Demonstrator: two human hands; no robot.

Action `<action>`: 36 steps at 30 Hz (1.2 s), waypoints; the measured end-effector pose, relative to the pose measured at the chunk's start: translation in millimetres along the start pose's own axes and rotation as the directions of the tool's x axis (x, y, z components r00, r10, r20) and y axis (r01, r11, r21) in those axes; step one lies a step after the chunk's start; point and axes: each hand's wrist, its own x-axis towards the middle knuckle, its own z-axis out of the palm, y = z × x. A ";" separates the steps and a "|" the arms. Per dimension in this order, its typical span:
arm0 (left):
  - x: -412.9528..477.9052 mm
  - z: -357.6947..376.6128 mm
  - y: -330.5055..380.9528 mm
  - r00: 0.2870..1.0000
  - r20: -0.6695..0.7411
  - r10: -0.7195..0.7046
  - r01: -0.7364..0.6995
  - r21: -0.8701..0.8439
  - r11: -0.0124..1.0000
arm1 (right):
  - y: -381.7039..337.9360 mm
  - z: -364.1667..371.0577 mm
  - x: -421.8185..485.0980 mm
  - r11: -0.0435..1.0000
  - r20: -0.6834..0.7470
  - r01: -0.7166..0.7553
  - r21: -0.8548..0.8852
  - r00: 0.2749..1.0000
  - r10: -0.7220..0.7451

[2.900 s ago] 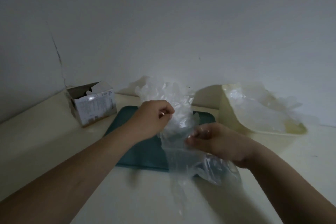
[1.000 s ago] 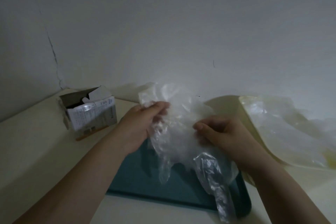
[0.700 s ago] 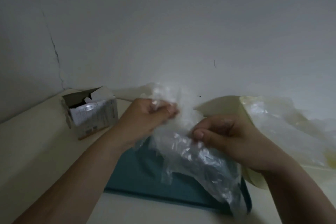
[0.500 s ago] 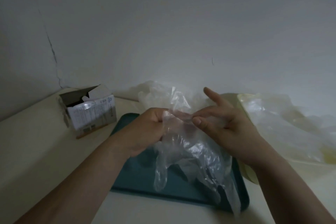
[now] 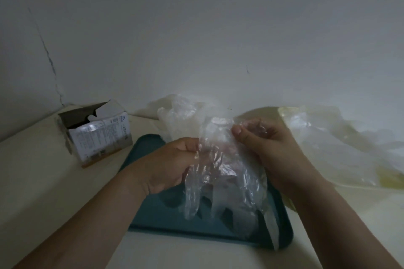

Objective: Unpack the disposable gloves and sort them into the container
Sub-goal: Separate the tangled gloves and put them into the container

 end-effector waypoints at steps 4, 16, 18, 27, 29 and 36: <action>-4.3 8.8 8.4 0.999 -0.028 -0.019 0.012 -0.201 0.980 | 5.2 4.0 5.7 0.984 -0.060 -0.043 0.170 0.997 0.054; -15.1 5.1 10.5 0.984 -0.172 0.039 -0.026 0.076 0.997 | -5.5 5.0 0.1 0.983 -0.344 0.035 0.183 0.938 0.031; -21.9 7.1 16.9 0.974 -0.217 0.062 -0.042 0.096 0.994 | -10.0 -0.4 -1.1 0.980 -0.233 -0.076 0.181 0.965 0.118; -18.4 41.9 58.2 0.947 -0.299 0.120 -0.135 -0.029 0.990 | -43.5 -30.6 -24.8 0.932 0.337 -0.311 0.188 0.912 0.236; -3.1 55.1 63.5 0.945 -0.309 0.108 -0.115 -0.006 0.993 | -53.3 -47.0 -23.7 0.964 0.265 -0.237 0.123 0.944 0.199; 67.9 115.5 73.5 0.972 -0.231 0.035 0.001 0.154 0.988 | -91.4 -142.8 -9.6 0.916 -0.161 -0.214 -0.341 0.973 0.167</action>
